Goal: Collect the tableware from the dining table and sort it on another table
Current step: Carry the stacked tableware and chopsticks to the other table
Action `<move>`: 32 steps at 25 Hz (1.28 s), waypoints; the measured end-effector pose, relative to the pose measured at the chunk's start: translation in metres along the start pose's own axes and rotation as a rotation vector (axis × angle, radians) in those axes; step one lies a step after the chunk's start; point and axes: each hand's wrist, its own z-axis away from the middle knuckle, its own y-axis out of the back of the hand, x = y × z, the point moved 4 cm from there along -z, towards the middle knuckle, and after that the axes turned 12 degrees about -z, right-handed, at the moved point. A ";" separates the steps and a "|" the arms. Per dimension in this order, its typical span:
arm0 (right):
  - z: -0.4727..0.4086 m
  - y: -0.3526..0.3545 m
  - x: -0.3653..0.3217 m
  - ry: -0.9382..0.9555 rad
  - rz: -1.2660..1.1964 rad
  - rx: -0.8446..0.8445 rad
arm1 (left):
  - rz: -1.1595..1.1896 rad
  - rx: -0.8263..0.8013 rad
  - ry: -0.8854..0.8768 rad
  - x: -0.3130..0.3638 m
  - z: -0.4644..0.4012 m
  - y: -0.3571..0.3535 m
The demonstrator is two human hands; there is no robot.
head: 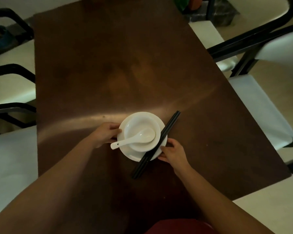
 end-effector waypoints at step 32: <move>0.244 0.456 -0.108 0.301 -0.155 0.389 | 0.043 -0.358 -0.319 0.296 0.137 -0.405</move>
